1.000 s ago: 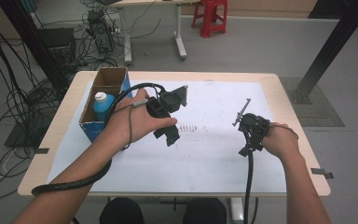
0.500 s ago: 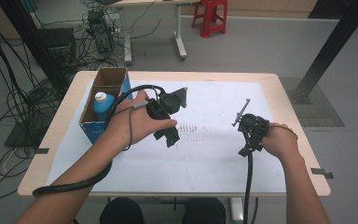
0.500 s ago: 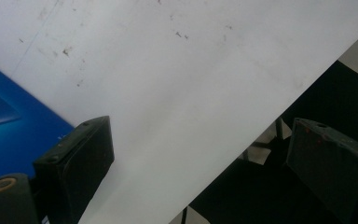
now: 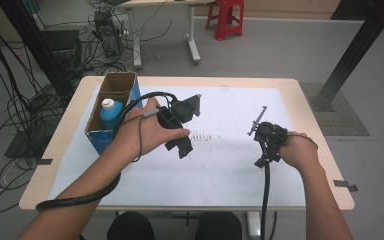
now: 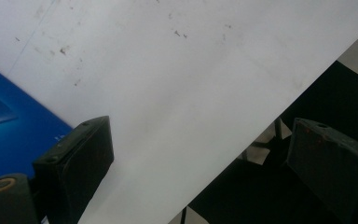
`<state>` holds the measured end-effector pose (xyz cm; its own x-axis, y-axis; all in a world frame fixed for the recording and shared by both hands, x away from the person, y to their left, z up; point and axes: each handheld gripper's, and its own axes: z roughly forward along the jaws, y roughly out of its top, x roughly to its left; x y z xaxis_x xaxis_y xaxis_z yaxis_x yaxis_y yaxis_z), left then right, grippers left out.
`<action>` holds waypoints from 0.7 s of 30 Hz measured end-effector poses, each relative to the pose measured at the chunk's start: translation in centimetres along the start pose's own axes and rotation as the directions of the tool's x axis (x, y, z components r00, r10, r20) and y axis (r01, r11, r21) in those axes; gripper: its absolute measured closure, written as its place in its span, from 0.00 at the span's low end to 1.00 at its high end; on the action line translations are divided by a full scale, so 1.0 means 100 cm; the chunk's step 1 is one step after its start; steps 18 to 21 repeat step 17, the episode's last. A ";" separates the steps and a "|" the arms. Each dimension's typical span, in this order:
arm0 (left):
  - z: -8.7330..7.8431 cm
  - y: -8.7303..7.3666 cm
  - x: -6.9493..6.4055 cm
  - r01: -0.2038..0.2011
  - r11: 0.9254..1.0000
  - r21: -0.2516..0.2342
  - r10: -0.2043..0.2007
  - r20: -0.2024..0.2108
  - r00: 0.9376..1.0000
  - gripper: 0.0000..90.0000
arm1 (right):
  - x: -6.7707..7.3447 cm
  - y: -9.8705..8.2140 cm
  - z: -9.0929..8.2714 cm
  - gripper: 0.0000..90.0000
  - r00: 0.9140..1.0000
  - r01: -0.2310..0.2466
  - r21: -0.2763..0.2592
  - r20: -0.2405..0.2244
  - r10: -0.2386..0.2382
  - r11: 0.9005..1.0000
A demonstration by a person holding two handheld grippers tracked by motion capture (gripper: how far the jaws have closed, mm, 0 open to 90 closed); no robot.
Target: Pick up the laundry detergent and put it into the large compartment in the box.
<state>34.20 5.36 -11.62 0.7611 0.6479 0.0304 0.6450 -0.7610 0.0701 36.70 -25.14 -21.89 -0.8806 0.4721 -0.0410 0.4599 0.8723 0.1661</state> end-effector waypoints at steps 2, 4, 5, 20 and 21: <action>0.001 0.000 0.001 0.001 1.000 0.001 -0.001 0.003 1.000 0.08 | 0.000 0.000 0.000 0.04 1.000 -0.002 -0.002 -0.003 0.002 1.000; 0.001 0.001 0.001 0.004 1.000 0.001 -0.004 0.000 1.000 0.08 | 0.000 0.000 0.001 0.04 1.000 -0.002 -0.001 -0.002 0.002 1.000; 0.001 0.001 0.001 0.004 1.000 0.002 -0.004 0.001 1.000 0.08 | 0.000 0.000 0.001 0.04 1.000 -0.003 -0.001 -0.002 0.003 1.000; 0.003 -0.001 0.001 0.001 1.000 -0.002 -0.001 0.005 1.000 0.08 | 0.003 0.002 0.001 0.04 1.000 -0.001 -0.002 -0.002 0.001 1.000; 0.003 -0.001 0.001 0.001 1.000 -0.002 -0.001 0.005 1.000 0.08 | 0.003 0.002 0.001 0.04 1.000 -0.001 -0.002 -0.002 0.001 1.000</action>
